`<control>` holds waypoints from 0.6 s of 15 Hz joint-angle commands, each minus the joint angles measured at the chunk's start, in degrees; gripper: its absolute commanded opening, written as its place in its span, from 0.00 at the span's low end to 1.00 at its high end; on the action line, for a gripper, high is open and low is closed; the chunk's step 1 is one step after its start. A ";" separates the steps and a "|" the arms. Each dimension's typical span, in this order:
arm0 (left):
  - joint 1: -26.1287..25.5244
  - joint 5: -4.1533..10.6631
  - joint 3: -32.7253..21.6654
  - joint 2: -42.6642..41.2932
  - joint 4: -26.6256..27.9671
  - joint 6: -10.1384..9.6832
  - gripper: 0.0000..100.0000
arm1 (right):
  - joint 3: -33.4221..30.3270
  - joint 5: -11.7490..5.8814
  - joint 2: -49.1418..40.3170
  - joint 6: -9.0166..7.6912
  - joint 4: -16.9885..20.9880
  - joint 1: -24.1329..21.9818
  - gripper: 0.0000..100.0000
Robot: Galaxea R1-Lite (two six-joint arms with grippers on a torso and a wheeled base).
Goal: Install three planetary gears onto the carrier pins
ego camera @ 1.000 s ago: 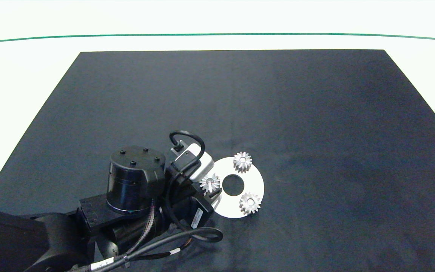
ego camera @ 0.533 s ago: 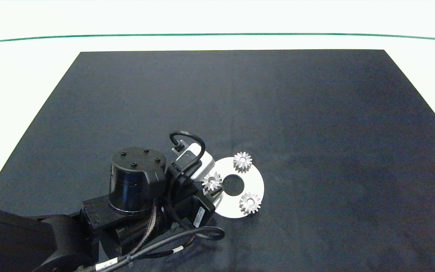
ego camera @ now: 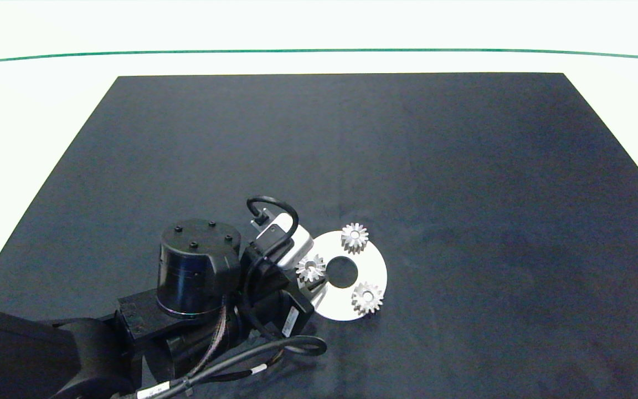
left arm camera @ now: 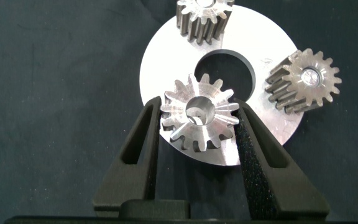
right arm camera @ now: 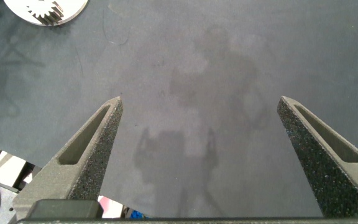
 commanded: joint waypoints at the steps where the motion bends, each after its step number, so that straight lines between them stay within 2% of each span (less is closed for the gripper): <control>1: 0.34 0.10 0.03 0.00 -0.05 0.05 0.07 | 0.00 -0.09 -0.01 -0.09 0.16 0.06 1.00; 9: 0.60 0.10 0.47 -0.08 -0.84 0.05 0.07 | 0.08 -0.01 -0.09 -0.27 0.16 0.06 1.00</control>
